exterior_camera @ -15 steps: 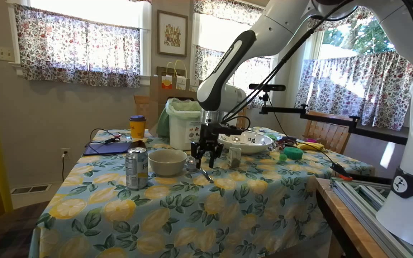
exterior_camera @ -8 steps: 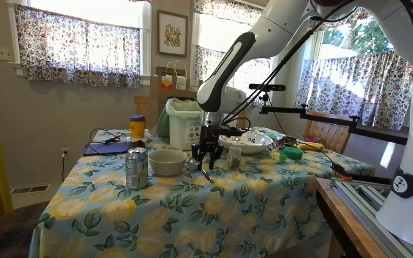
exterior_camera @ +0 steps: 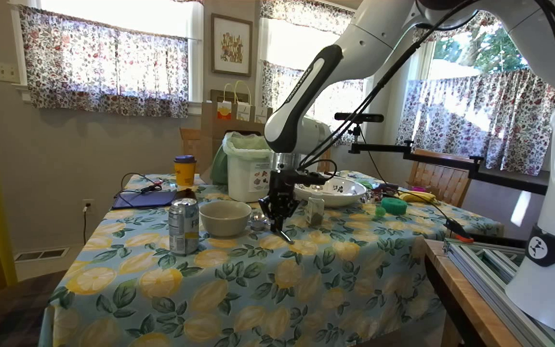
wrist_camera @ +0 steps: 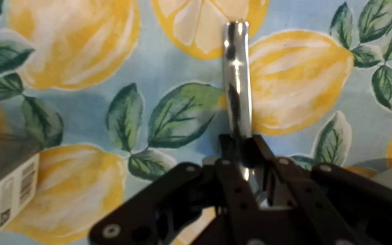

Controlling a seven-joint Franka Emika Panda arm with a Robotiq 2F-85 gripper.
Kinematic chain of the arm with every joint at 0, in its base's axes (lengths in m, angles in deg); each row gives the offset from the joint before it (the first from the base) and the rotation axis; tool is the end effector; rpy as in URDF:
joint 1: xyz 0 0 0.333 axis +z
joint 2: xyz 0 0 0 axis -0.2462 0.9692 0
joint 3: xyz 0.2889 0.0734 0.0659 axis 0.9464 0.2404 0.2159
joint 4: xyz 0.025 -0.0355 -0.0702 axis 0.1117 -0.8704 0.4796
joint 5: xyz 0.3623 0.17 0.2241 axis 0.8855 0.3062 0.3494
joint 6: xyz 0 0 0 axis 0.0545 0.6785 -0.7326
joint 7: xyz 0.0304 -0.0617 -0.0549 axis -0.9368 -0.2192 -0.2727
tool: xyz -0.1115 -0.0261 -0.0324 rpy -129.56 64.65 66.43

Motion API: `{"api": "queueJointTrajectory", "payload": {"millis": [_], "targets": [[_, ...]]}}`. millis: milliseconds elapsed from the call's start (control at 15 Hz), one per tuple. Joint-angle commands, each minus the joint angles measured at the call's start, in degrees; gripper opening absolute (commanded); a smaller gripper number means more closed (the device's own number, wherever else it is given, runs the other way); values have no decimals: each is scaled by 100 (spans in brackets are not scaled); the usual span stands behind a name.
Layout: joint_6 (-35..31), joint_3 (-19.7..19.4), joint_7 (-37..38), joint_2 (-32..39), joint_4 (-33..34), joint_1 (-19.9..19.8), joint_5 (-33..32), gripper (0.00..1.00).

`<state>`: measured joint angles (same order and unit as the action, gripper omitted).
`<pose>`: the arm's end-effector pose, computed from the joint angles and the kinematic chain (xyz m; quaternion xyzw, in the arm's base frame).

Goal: Pick up the spoon from the table and put it in the bowl

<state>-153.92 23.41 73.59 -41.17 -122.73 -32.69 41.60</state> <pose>0.5679 -0.2659 0.0594 -0.9213 0.3827 0.0103 0.0680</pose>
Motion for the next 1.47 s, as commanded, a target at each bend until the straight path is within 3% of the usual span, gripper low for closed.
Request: {"api": "queueJointTrajectory", "payload": {"millis": [0, 400, 867, 1400], "targets": [[-151, 50, -81, 74, 41, -32, 14, 2], [-29, 133, -98, -253, -33, -109, 125, 4], [728, 50, -23, -1060, -84, -169, 360, 4], [1755, 120, -1115, -1193, 103, 0, 116, 4]]}}
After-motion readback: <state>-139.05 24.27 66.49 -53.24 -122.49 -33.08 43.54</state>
